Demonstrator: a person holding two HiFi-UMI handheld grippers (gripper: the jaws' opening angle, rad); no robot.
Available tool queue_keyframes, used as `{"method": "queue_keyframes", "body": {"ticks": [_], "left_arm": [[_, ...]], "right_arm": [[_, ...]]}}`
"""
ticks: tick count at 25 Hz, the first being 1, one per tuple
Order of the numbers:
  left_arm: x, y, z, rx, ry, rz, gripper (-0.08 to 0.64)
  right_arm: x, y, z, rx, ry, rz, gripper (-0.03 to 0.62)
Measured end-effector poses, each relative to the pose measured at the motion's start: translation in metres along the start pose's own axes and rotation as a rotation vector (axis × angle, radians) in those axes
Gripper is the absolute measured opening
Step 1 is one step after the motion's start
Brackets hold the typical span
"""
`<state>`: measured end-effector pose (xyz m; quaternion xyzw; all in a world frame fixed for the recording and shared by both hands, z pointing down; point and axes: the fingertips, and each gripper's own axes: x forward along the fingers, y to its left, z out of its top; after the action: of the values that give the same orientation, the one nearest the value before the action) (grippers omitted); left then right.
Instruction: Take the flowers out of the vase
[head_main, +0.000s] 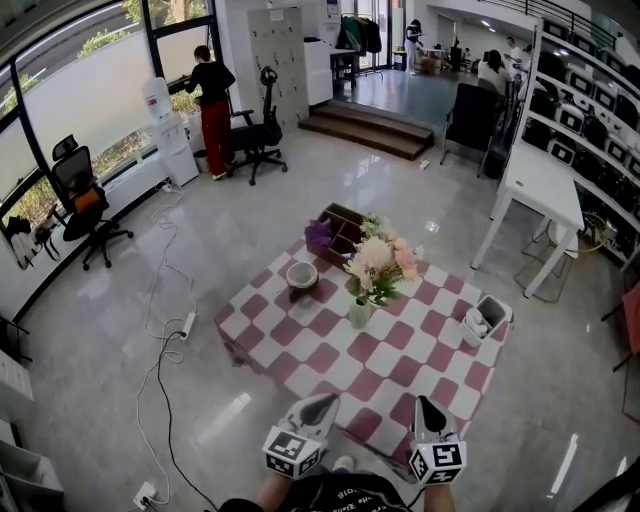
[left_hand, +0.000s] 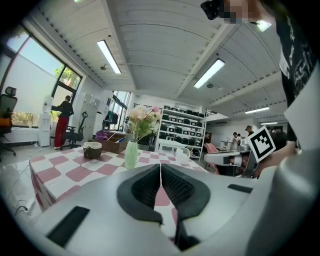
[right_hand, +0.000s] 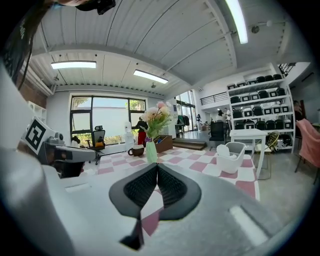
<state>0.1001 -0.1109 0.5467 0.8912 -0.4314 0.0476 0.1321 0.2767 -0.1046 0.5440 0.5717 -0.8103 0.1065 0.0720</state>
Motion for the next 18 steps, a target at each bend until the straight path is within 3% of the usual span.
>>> {"method": "queue_keyframes", "body": {"ticks": [9, 18], "left_arm": [[0.016, 0.010, 0.010, 0.018, -0.006, 0.002, 0.012], [0.031, 0.058, 0.021, 0.027, -0.006, 0.003, 0.012]], "right_arm": [[0.014, -0.001, 0.002, 0.027, 0.004, 0.018, 0.006], [0.043, 0.013, 0.009, 0.046, 0.007, -0.018, 0.007]]}}
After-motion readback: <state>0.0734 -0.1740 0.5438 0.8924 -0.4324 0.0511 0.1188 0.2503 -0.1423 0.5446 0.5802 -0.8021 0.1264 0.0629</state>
